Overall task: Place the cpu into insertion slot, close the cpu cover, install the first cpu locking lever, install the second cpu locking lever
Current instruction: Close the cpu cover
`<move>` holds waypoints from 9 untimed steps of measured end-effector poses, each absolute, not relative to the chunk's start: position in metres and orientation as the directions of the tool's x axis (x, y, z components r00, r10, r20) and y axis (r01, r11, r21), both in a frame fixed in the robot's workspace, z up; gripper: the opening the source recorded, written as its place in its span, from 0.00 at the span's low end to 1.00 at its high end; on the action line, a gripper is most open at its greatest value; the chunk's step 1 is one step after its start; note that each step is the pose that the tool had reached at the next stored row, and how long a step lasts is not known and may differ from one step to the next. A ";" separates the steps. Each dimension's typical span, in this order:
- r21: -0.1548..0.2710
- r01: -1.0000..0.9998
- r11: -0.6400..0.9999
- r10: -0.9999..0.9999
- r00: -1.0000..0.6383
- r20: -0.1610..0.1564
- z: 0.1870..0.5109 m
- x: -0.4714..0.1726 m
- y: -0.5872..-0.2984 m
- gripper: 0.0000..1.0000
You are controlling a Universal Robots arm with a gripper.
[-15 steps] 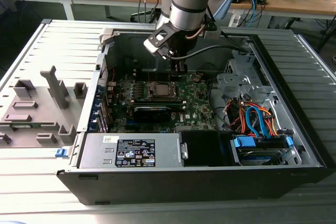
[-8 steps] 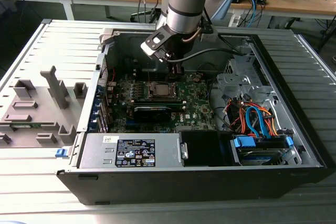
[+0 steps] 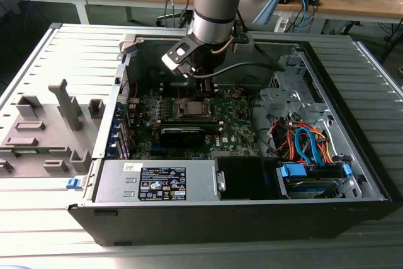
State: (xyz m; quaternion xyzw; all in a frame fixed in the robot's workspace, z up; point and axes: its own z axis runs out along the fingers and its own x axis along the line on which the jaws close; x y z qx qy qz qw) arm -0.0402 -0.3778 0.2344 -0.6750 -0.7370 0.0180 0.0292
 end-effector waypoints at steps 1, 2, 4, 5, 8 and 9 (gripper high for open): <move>-0.066 0.994 0.088 0.996 -0.087 0.019 0.234 -0.041 -0.378 0.11; -0.066 0.994 0.088 0.996 -0.087 0.019 0.233 -0.042 -0.378 0.11; -0.066 0.994 0.088 0.996 -0.087 0.019 0.231 -0.045 -0.378 0.11; -0.066 0.994 0.088 0.996 -0.087 0.019 0.230 -0.046 -0.378 0.11; -0.066 0.994 0.088 0.996 -0.087 0.019 0.228 -0.049 -0.378 0.11; -0.066 0.994 0.088 0.996 -0.087 0.019 0.226 -0.050 -0.378 0.11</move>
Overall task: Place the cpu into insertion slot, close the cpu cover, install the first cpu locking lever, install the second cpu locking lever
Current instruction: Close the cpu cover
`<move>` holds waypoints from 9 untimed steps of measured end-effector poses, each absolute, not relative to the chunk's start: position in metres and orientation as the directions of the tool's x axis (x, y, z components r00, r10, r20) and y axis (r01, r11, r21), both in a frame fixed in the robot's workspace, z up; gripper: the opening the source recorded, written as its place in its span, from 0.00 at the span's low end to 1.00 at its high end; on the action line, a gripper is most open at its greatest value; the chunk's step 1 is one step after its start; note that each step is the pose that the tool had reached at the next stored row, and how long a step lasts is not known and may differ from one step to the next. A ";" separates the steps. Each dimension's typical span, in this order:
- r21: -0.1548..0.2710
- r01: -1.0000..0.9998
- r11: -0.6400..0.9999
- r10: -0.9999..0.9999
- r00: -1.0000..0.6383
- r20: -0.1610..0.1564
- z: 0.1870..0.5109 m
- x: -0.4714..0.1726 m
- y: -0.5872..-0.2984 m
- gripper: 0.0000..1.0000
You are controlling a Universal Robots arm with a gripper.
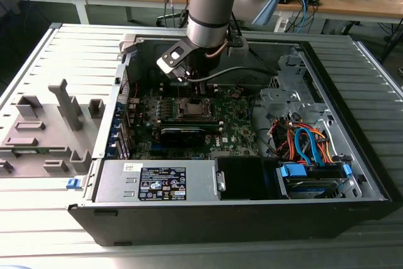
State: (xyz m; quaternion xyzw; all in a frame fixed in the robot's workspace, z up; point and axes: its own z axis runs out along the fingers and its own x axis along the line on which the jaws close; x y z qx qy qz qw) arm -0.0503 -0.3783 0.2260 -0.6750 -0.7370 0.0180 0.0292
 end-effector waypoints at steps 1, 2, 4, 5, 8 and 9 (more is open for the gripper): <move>-0.066 0.994 0.088 0.996 -0.087 0.019 0.225 -0.051 -0.378 0.11; -0.066 0.994 0.088 0.996 -0.087 0.019 0.225 -0.052 -0.378 0.11; -0.066 0.994 0.088 0.996 -0.087 0.019 0.222 -0.055 -0.378 0.11; -0.066 0.994 0.088 0.996 -0.087 0.019 0.220 -0.056 -0.379 0.11; -0.066 0.994 0.088 0.996 -0.087 0.019 0.217 -0.059 -0.379 0.11; -0.066 0.994 0.088 0.996 -0.087 0.019 0.216 -0.060 -0.379 0.11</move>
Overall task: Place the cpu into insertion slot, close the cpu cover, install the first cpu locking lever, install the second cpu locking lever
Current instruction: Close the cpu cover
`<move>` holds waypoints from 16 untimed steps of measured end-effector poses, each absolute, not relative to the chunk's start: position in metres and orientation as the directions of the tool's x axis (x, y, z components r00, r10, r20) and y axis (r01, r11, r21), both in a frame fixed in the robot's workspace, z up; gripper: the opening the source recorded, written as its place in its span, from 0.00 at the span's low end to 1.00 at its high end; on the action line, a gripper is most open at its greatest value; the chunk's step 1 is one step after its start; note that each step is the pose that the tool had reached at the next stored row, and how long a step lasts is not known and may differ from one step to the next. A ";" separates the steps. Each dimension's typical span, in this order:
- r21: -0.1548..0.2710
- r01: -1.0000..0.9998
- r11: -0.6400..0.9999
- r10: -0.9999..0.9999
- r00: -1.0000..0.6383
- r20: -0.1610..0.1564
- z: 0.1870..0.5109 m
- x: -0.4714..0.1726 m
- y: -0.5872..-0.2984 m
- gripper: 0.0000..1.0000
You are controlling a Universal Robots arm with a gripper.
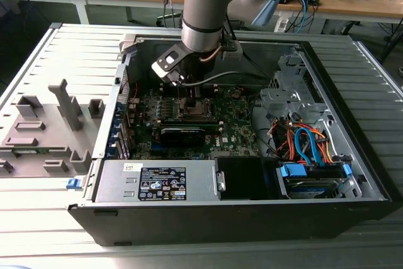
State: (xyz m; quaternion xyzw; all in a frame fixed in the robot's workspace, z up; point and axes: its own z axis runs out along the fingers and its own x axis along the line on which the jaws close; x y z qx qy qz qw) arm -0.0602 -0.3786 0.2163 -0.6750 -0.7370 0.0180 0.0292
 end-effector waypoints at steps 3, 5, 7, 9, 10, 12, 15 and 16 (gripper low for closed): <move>-0.066 0.994 0.088 0.996 -0.087 0.019 0.214 -0.062 -0.379 0.11; -0.066 0.994 0.088 0.996 -0.087 0.019 0.212 -0.062 -0.379 0.11; -0.066 0.994 0.088 0.996 -0.087 0.019 0.211 -0.063 -0.379 0.11; -0.066 0.994 0.088 0.996 -0.087 0.019 0.209 -0.063 -0.379 0.11; -0.066 0.994 0.088 0.996 -0.087 0.019 0.209 -0.063 -0.379 0.11; -0.066 0.994 0.088 0.996 -0.087 0.018 0.208 -0.063 -0.379 0.11; -0.066 0.994 0.088 0.996 -0.087 0.018 0.207 -0.063 -0.379 0.11; -0.066 0.994 0.088 0.996 -0.087 0.017 0.207 -0.063 -0.379 0.11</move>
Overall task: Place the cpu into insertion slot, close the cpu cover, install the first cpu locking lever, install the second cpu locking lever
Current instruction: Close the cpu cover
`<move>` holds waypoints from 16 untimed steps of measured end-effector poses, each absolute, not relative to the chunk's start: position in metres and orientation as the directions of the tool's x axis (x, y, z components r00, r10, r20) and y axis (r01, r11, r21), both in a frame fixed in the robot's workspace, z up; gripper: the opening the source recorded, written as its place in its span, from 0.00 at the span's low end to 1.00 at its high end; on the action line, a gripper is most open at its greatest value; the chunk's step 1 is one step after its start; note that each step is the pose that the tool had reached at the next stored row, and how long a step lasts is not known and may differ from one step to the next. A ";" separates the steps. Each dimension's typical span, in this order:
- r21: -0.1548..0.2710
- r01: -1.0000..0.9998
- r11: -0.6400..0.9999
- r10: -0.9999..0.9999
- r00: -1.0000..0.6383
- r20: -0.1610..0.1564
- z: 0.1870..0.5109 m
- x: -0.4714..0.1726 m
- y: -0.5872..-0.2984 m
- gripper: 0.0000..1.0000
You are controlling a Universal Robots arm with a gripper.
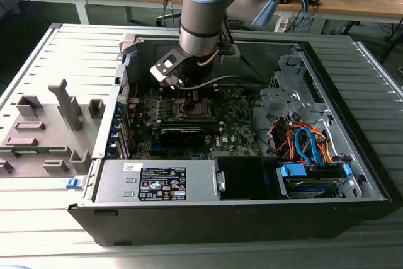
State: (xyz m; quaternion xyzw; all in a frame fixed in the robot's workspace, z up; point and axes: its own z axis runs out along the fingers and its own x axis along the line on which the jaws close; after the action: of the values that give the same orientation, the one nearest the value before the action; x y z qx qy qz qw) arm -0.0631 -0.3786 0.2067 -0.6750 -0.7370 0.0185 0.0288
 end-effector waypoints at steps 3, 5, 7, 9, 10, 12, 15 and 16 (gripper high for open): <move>-0.066 0.994 0.088 0.996 -0.087 0.017 0.206 -0.063 -0.379 0.11; -0.066 0.994 0.088 0.996 -0.087 0.017 0.206 -0.063 -0.379 0.11; -0.066 0.994 0.088 0.996 -0.087 0.017 0.207 -0.063 -0.378 0.11; -0.066 0.994 0.088 0.996 -0.087 0.017 0.211 -0.063 -0.379 0.11; -0.066 0.994 0.088 0.996 -0.087 0.017 0.212 -0.063 -0.379 0.11; -0.066 0.994 0.088 0.996 -0.087 0.021 0.217 -0.063 -0.379 0.11; -0.065 0.994 0.089 0.996 -0.087 0.030 0.221 -0.063 -0.379 0.11; -0.065 0.994 0.089 0.996 -0.087 0.032 0.223 -0.063 -0.379 0.11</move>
State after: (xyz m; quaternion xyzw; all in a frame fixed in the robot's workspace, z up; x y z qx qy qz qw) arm -0.0631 -0.3787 0.2226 -0.6748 -0.7371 0.0130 0.0338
